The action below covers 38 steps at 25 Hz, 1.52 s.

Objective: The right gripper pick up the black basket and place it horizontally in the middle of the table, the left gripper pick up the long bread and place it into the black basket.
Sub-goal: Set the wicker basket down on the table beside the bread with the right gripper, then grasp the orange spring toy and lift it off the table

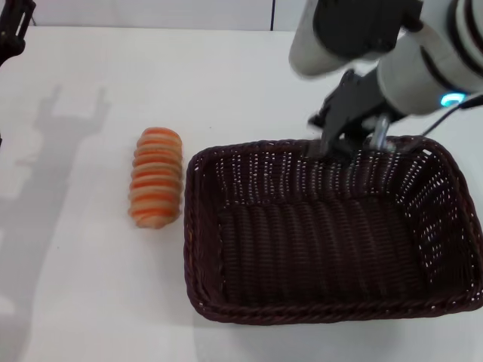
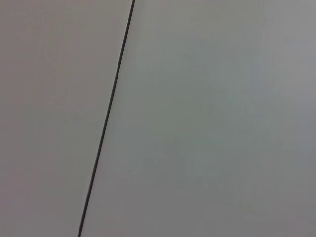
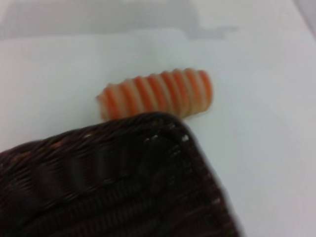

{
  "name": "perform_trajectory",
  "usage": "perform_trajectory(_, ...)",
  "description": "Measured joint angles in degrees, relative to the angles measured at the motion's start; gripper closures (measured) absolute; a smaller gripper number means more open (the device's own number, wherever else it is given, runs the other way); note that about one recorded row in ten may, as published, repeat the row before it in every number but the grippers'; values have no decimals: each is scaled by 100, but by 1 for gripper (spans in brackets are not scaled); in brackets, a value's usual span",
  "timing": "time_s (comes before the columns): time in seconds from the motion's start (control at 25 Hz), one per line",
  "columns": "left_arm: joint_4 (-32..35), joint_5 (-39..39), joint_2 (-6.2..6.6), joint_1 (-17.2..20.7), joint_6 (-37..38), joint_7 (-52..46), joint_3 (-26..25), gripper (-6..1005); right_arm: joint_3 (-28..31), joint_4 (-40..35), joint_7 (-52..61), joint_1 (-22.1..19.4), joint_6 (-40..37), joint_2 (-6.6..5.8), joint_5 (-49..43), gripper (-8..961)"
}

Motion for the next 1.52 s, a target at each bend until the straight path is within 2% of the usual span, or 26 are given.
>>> perform_trajectory(0.16,-29,4,9,21,0,0,-15,201,255,-541,398,-379,-715,-3,-711,624)
perform_trajectory(0.24,-34,6,10,22,-7,-1,-16,201,386,-858,483,-782,-1297,-4,-1038,624)
perform_trajectory(0.28,-87,10,14,29,-69,-48,-12,201,487,-1141,522,-1193,-1810,0,-1125,624)
perform_trajectory(0.32,-87,10,14,29,-69,-48,-12,201,487,-1141,522,-1193,-1810,0,-1125,624)
perform_trajectory(0.44,-227,14,31,60,-259,-205,-8,201,607,-1618,524,-1994,-2632,-3,-896,625)
perform_trajectory(0.48,-360,48,54,97,-459,-346,-18,201,662,-1781,518,-2608,-3342,-13,-660,625)
perform_trajectory(0.52,-442,106,65,115,-571,-422,-27,201,662,-1781,518,-2608,-3342,-13,-660,625)
perform_trajectory(0.6,-531,186,78,137,-683,-493,-36,201,722,-1757,448,-3142,-4139,-16,-482,625)
perform_trajectory(0.76,-877,578,97,238,-1026,-705,-80,201,685,-1248,278,-4141,-6240,0,-162,626)
perform_trajectory(0.88,-1086,651,133,336,-1113,-766,-64,201,464,-642,291,-4569,-7756,14,-141,626)
perform_trajectory(1.04,-1399,654,195,477,-1256,-775,12,201,169,229,242,-4778,-9297,20,-181,625)
perform_trajectory(1.08,-1521,657,215,533,-1359,-775,57,201,-11,777,202,-4816,-10205,18,-231,626)
perform_trajectory(1.12,-1634,656,233,579,-1451,-772,96,201,-11,777,202,-4816,-10205,18,-231,627)
perform_trajectory(1.24,-1917,666,266,667,-1810,-739,207,201,-290,1795,175,-4807,-11934,13,-279,628)
perform_trajectory(1.28,-2028,668,276,700,-1964,-737,235,201,-488,2640,175,-4724,-13277,16,-268,628)
perform_trajectory(1.32,-2239,667,295,757,-2229,-737,270,202,-488,2640,175,-4724,-13277,16,-268,628)
perform_trajectory(1.44,-2841,666,346,897,-2930,-717,326,202,-695,4124,340,-4395,-15300,26,-156,627)
perform_trajectory(1.48,-3137,666,368,953,-3312,-710,333,202,-750,4887,452,-4145,-16108,34,11,627)
perform_trajectory(1.52,-3299,665,377,987,-3550,-708,335,202,-750,4887,452,-4145,-16108,34,11,627)
